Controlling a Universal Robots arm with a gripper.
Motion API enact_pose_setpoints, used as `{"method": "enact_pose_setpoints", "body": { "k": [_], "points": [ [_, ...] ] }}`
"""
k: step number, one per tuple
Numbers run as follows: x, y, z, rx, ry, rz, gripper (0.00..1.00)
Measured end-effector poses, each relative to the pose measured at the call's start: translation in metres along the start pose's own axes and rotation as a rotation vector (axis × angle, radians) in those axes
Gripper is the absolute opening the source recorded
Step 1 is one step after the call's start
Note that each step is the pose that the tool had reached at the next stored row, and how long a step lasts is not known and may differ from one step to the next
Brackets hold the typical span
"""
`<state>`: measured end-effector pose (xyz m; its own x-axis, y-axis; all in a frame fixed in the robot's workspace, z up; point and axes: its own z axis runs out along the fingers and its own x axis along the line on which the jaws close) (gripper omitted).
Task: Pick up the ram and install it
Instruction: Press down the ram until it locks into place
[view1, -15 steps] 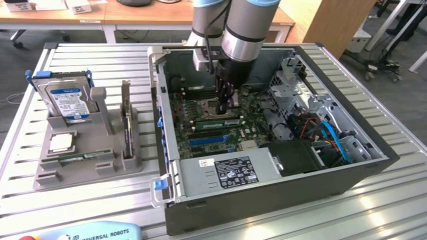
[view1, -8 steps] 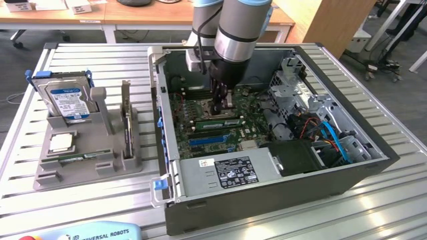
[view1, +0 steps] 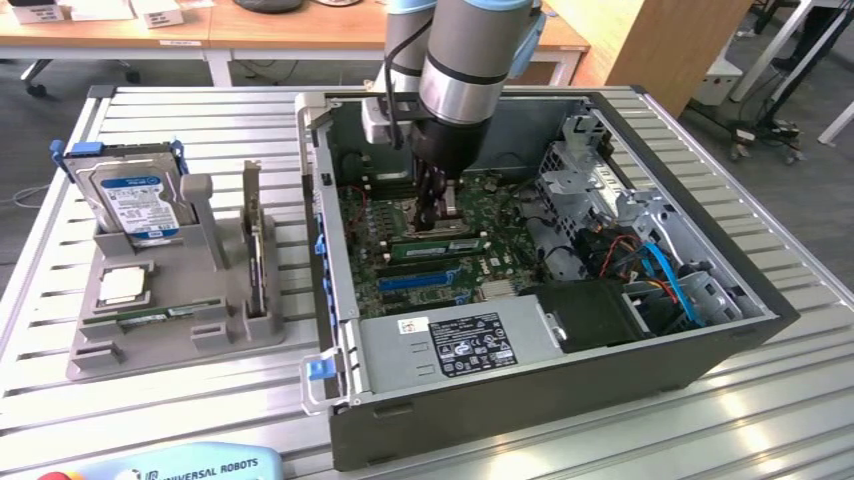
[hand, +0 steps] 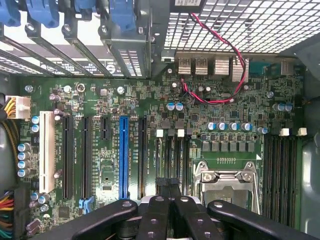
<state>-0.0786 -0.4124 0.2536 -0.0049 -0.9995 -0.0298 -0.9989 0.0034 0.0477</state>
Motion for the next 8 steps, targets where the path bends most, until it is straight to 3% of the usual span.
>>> {"method": "enact_pose_setpoints", "body": {
  "k": [8],
  "points": [
    [0.0016, 0.0, 0.0, 0.0, -0.0001, 0.0, 0.1]
  ]
}}
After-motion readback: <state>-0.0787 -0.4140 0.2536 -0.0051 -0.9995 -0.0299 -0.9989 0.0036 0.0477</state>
